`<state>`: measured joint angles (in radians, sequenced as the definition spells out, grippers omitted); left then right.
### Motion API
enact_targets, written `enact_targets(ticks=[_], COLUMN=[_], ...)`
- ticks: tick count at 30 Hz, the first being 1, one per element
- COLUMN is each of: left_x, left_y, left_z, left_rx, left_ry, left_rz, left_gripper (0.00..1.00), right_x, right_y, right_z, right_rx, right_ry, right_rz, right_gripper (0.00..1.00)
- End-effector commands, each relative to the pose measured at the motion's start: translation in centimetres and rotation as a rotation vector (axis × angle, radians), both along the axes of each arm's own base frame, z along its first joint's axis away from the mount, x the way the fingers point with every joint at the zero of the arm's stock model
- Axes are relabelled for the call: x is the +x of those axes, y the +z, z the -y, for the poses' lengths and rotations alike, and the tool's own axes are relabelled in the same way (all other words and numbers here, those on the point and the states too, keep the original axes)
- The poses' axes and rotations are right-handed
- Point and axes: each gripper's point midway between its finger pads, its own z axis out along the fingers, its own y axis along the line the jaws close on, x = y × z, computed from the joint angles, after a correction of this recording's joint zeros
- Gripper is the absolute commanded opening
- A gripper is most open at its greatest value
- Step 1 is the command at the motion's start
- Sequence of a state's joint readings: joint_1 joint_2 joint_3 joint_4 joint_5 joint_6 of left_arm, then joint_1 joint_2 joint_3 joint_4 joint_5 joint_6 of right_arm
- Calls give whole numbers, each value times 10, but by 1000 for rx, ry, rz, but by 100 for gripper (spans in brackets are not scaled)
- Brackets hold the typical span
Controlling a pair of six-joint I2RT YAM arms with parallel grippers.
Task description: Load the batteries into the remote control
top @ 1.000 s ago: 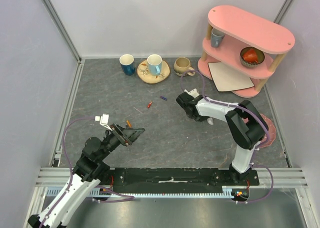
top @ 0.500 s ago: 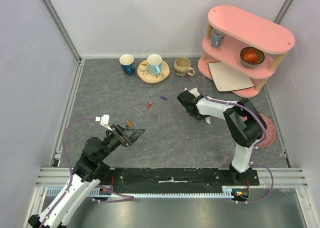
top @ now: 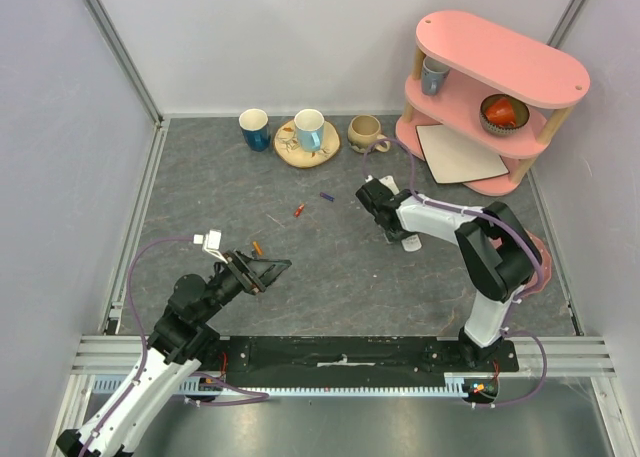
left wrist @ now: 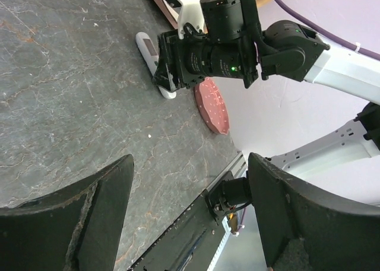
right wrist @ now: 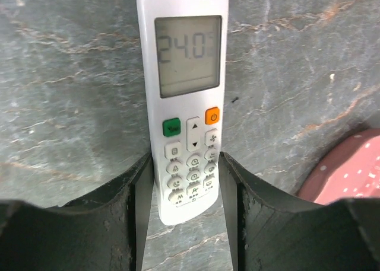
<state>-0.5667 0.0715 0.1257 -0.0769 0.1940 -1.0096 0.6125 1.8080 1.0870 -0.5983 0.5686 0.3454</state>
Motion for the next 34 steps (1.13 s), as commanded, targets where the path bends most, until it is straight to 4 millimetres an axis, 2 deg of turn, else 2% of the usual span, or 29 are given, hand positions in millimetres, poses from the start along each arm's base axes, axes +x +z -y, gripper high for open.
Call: enact_targets(ticks=[1, 3, 4, 6, 7, 8, 9, 11, 13, 14, 15, 17, 18, 19, 20, 21, 22, 23, 24, 25, 26, 28, 29, 31, 34], left_x=[-2, -1, 0, 2, 4, 5, 7, 11, 16, 17, 19, 24, 28, 34, 36, 40, 43, 45, 47, 49, 53, 57, 58, 63, 65], left_y=[-1, -1, 0, 2, -2, -5, -4, -17, -17, -29, -25, -33, -37, -41, -41, -52, -53, -46, -52, -50, -39, -37, -37, -38, -37], left_z=[2, 1, 0, -2, -5, -6, -8, -14, -19, -22, -23, -29, -33, -42, -49, -53, -59, -60, -61, -62, -60, -63, -65, -71, -69], left_rx=[-5, 0, 5, 27, 46, 64, 83, 142, 187, 240, 256, 319, 349, 385, 418, 475, 510, 541, 587, 608, 610, 622, 605, 601, 580], left_ry=[-18, -12, -3, 10, 29, 39, 50, 84, 117, 123, 135, 166, 191, 252, 281, 303, 340, 340, 334, 339, 342, 363, 389, 446, 461], left_rz=[-3, -3, -2, 6, -5, -16, -13, -63, -72, -114, -119, -172, -196, -216, -243, -295, -315, -322, -359, -366, -354, -354, -364, -377, -413], left_gripper=[83, 83, 83, 85, 87, 89, 90, 94, 97, 98, 98, 99, 99, 99, 99, 99, 99, 99, 99, 99, 99, 99, 99, 98, 99], right_x=[-11, -7, -3, -3, -4, -7, -8, -21, -34, -39, -42, -55, -58, -64, -67, -71, -71, -72, -75, -76, -77, -78, -81, -80, -78], right_y=[-5, 18, 40, 66, 93, 105, 117, 136, 143, 142, 141, 133, 144, 130, 129, 128, 127, 129, 133, 137, 139, 145, 147, 148, 151], right_z=[-30, -40, -44, -46, -45, -45, -47, -37, -25, -22, -22, -15, -19, -16, -17, -16, -12, -11, -10, -10, -10, -11, -19, -26, -35], right_rx=[163, 234, 280, 339, 389, 420, 461, 510, 531, 538, 557, 596, 662, 669, 691, 730, 738, 759, 793, 817, 833, 877, 914, 935, 965], right_ry=[11, 11, 15, 14, 20, 24, 34, 38, 40, 45, 50, 56, 71, 74, 81, 76, 56, 49, 50, 48, 51, 76, 116, 129, 113], right_rz=[-39, 12, 63, 120, 189, 220, 258, 327, 371, 381, 398, 419, 471, 460, 474, 510, 532, 551, 587, 609, 626, 682, 672, 657, 616], right_gripper=[56, 58, 59, 61, 64, 65, 74, 80, 85, 86, 87, 88, 88, 89, 89, 90, 89, 89, 89, 89, 89, 89, 90, 98, 98])
